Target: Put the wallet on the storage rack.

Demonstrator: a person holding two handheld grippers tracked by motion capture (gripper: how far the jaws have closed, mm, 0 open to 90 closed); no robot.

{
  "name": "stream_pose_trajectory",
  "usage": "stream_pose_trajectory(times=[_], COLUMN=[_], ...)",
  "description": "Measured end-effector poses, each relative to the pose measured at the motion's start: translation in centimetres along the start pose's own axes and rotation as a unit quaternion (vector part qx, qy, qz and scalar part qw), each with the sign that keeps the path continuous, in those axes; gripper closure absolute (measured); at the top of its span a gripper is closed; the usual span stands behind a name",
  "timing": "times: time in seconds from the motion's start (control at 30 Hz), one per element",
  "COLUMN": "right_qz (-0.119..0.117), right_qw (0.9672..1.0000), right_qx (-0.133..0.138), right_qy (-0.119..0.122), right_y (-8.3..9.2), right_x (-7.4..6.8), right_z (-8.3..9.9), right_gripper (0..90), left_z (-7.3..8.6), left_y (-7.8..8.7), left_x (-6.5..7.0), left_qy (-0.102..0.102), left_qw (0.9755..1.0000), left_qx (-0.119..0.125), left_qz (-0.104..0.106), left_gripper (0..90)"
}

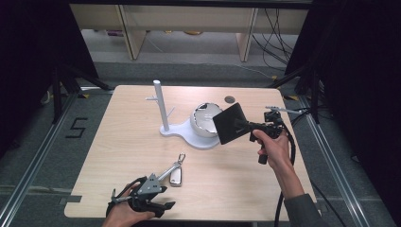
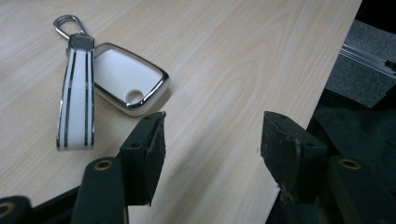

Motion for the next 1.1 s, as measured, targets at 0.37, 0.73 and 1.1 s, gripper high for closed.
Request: stream_pose_trajectory(times=[0.37, 0.73, 1.1], right_qz=[0.013, 0.025, 0.048], right_qw=[0.9998, 0.9992, 0.9969], right_qx=[0.009, 0.009, -0.003], right_qy=[-0.009, -0.029, -0.062], right_y=[-1.2, -3.3, -6.3], right_x=[0.1, 1.0, 2.4], right_z=[-2.4, -3.5, -3.1], right_gripper=[79.4, 79.5, 79.4], left_z=[0.3, 0.6, 0.7], left_y=[0.4, 0.5, 0.5], left_x=[-0.3, -0.4, -0.4], left_qy=[0.008, 0.018, 0.02], left_qw=[0.9999, 0.9998, 0.9998], left_qx=[-0.002, -0.001, -0.002], left_qz=[-0.007, -0.008, -0.003], left_gripper=[38.1, 37.4, 36.2])
Point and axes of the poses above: each handheld gripper's, and its own axes: y roughly backward along the jaws, z roughly out of its underside, x roughly to its right, the point moved 10 cm from there along -y, roughly forward along the jaws, and after that the axes turned 13 degrees about -y, right-handed, at the moved point
